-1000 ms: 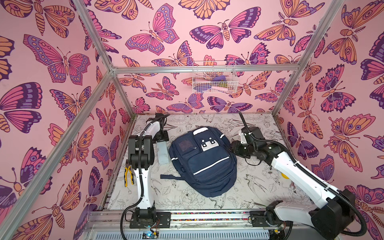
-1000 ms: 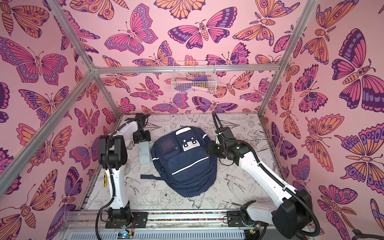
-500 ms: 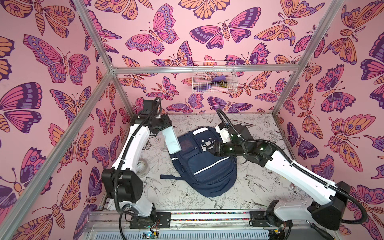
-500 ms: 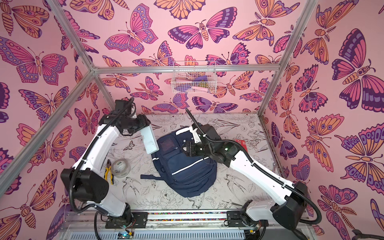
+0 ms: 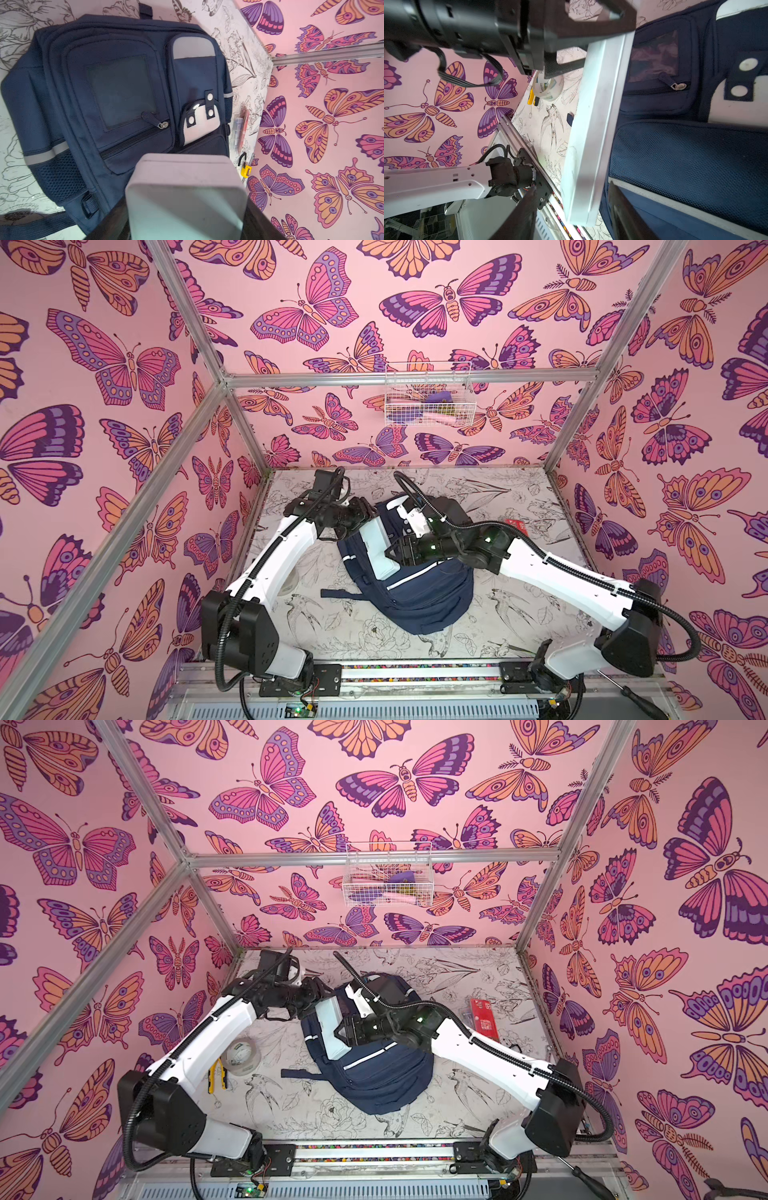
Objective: Pack the student bag
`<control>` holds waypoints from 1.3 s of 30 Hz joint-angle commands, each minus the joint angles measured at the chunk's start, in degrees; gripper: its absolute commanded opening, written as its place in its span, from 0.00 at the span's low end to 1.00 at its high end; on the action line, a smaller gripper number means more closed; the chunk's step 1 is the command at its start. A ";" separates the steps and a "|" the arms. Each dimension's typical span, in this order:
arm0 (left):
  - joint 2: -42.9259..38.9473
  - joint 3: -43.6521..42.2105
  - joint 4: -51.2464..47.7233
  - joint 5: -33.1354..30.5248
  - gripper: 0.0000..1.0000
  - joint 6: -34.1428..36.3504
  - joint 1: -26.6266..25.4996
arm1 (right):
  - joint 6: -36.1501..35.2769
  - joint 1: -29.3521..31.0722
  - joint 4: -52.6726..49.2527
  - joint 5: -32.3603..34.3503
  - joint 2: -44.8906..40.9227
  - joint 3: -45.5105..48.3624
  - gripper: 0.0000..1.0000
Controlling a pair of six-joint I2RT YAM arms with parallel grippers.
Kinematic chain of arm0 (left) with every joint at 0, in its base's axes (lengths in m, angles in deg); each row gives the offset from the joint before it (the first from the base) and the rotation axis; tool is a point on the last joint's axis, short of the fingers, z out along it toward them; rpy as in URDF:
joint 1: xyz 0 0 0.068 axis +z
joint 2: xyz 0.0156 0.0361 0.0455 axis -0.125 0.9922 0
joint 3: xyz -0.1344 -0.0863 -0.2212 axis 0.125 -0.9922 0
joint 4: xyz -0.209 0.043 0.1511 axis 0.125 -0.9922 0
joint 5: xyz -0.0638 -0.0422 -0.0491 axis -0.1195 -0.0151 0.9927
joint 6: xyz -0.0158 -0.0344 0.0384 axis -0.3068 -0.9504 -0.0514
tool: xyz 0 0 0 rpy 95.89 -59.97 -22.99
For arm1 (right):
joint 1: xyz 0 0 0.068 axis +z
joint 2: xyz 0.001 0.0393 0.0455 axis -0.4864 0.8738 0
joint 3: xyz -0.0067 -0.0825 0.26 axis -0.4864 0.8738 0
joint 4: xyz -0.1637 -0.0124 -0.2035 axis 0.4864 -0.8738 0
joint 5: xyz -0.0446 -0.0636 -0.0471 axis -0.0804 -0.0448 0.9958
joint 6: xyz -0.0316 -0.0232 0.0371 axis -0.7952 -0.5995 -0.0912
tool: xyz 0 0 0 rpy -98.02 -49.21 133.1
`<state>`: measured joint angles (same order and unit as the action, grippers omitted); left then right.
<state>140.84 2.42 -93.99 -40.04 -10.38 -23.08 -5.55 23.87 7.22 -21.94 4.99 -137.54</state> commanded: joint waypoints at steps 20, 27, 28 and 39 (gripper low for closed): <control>-0.80 -2.76 7.40 4.70 0.24 -3.72 -1.77 | 4.41 1.52 -3.06 7.23 -0.37 1.14 0.39; -0.95 -3.60 7.93 4.67 0.29 -3.82 -1.93 | 4.70 1.61 -3.33 8.43 -1.12 1.27 0.15; -0.96 -3.61 7.95 4.65 0.34 -3.74 -1.94 | 4.70 1.61 -3.28 8.63 -1.25 1.32 0.13; -1.43 -2.94 8.23 2.94 0.90 -0.80 -2.59 | 5.56 0.81 -4.37 14.91 -5.19 3.91 0.04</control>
<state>140.82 -0.25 -85.77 -36.52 -12.74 -25.49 0.27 25.05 3.52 -11.10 2.92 -134.52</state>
